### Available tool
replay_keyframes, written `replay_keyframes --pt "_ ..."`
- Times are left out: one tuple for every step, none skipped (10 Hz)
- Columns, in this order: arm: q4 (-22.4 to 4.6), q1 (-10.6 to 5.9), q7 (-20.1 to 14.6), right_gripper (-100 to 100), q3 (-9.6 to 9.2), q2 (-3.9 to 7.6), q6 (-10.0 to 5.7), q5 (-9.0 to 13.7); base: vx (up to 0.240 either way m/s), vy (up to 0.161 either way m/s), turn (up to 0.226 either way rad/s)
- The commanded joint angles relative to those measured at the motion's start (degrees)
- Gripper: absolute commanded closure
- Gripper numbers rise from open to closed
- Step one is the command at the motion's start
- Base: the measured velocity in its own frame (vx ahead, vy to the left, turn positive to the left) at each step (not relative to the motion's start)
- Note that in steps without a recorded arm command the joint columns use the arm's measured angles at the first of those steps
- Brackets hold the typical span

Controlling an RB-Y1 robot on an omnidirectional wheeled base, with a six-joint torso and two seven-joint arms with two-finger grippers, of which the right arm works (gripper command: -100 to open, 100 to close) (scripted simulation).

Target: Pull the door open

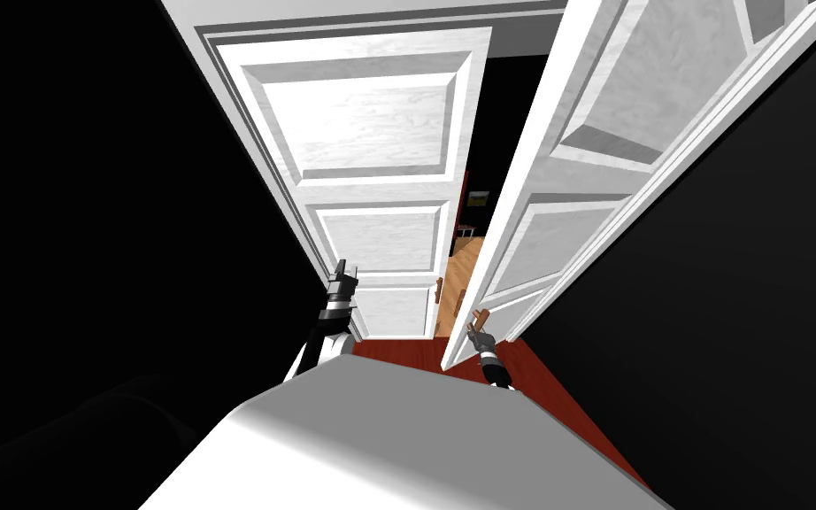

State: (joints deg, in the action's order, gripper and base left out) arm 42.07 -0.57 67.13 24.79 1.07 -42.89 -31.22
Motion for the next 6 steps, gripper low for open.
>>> replay_keyframes --pt "0.72 1.01 -0.54 100 0.93 1.56 1.91 1.77 -0.059 0.017 -0.022" --pt "0.66 1.23 -0.59 100 1.11 1.82 2.31 2.32 -0.118 0.028 -0.028" --pt "0.56 1.66 -0.69 100 1.48 2.34 3.10 3.41 -0.128 -0.001 -0.061" --pt "1.60 1.66 -0.69 100 1.48 2.34 3.10 3.41 -0.106 -0.012 -0.038" --pt "0.56 1.66 -0.69 100 1.48 2.34 3.10 3.41 -0.062 -0.004 -0.001" --pt "0.45 1.98 -0.83 100 1.77 2.79 4.14 4.86 -0.074 0.019 -0.048"
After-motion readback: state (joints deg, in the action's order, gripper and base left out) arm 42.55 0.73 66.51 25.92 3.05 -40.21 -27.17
